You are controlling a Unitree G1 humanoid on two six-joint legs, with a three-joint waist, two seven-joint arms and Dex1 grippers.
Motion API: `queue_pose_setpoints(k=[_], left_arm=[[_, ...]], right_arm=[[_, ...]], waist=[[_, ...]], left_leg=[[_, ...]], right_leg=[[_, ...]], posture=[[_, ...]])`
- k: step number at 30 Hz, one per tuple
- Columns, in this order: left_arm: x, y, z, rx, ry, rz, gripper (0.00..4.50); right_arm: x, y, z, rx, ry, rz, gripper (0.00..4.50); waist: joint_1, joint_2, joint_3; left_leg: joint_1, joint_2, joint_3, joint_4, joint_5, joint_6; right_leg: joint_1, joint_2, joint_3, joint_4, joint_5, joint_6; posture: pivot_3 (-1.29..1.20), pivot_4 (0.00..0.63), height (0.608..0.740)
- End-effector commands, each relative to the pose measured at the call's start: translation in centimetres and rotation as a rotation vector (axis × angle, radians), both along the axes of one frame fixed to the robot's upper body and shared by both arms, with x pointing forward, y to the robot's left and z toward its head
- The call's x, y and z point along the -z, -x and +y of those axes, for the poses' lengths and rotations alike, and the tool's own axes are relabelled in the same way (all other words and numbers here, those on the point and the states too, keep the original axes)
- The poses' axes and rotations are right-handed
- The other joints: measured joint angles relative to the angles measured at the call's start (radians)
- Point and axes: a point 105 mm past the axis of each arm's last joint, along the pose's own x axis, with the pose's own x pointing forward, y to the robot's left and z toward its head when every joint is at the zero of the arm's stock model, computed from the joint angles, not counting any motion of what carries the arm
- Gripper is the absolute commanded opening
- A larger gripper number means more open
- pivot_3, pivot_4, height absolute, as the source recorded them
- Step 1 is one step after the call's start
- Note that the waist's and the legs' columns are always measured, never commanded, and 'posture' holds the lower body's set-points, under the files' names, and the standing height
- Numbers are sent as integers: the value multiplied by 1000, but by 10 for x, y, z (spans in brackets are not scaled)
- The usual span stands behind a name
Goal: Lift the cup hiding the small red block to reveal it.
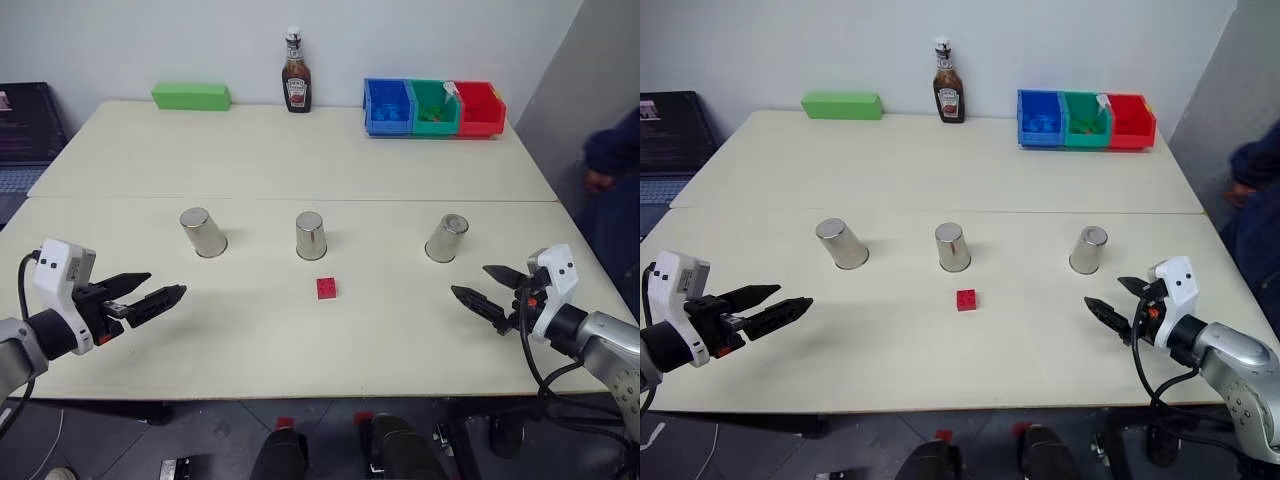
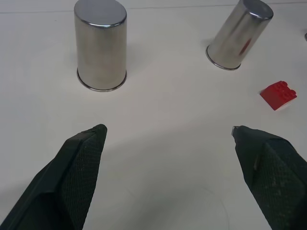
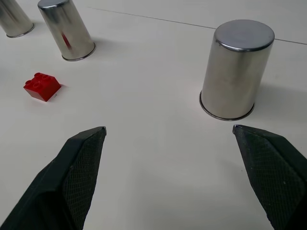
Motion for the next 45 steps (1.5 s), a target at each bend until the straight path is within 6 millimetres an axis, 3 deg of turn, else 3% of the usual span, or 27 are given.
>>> queue_pose_setpoints(k=[1,11,26,45], left_arm=[[-6,3,-10,51,-21,-28,4456],[-2,10,-18,121,-5,34,4456],[3,8,-18,150,5,41,4456],[2,3,-16,141,-11,9,4456]], right_arm=[[-12,0,3,-14,-3,-46,4500],[-10,13,14,-110,-33,7,4500],[-32,20,27,-191,-134,-10,4500],[-26,19,26,-173,-109,-9,4500]], waist=[[0,0,0],[0,0,0],[0,0,0],[1,-1,0]], left_leg=[[0,0,0,0,0,0],[2,0,0,0,0,0],[2,0,0,1,0,0],[2,0,0,2,0,0]], right_leg=[[0,0,0,0,0,0],[0,0,0,3,0,0],[1,0,0,4,0,0],[1,0,0,4,0,0]], posture=[[0,150,740],[0,150,740],[0,150,740],[0,150,740]])
